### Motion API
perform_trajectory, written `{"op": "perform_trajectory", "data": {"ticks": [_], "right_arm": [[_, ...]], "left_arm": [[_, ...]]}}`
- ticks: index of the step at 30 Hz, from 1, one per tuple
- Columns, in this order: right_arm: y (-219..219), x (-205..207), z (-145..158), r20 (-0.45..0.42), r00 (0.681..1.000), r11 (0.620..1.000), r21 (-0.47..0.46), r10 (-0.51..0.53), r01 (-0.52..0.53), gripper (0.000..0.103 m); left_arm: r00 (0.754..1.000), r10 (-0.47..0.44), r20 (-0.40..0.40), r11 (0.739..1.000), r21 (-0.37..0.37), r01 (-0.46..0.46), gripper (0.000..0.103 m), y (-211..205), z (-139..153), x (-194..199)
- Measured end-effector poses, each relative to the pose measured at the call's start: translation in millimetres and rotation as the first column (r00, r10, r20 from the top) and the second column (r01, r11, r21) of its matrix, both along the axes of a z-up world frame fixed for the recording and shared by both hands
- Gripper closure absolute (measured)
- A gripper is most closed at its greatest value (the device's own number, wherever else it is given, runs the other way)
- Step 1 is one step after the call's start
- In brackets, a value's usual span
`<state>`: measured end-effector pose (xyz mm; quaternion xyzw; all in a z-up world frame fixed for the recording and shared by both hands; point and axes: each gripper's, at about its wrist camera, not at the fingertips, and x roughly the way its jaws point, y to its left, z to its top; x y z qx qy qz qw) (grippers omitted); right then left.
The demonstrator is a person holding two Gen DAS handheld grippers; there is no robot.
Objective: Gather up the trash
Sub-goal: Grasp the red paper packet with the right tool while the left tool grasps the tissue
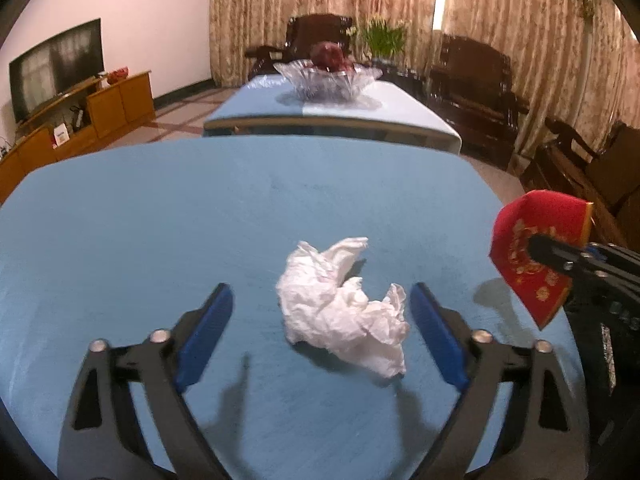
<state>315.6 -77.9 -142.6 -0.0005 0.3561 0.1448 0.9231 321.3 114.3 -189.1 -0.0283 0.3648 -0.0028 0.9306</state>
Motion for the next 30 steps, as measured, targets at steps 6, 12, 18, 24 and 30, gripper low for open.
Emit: {"op": "perform_trajectory", "data": {"ticks": [6,12,18,24,30], "right_arm": [[-7,-1,3,0.001,1.000,1.000,0.014,-0.010,0.010,0.089],[-6,-7,9,0.012,1.000,1.000,0.026,-0.002,0.002,0.089],[-2,-17,24,0.034,0.999,1.000,0.031,0.006,-0.007,0.089],[-6,-33,42,0.069,0.997,0.999,0.032,0.018,-0.020,0.089],[-15,-53,64,0.103,0.994,0.998,0.049,0.024,-0.030,0.089]], "left_arm": [[0.994,-0.030,-0.101,0.998,-0.051,0.024,0.074,-6,-22,16],[0.997,-0.020,-0.076,0.999,-0.049,0.017,0.088,-9,-15,11],[1.000,-0.021,-0.003,0.998,-0.052,0.020,0.089,-11,17,-8],[0.998,-0.037,0.059,0.999,-0.030,0.039,0.089,-21,52,-31],[0.995,-0.042,0.088,0.999,-0.030,0.044,0.089,-29,79,-53]]}}
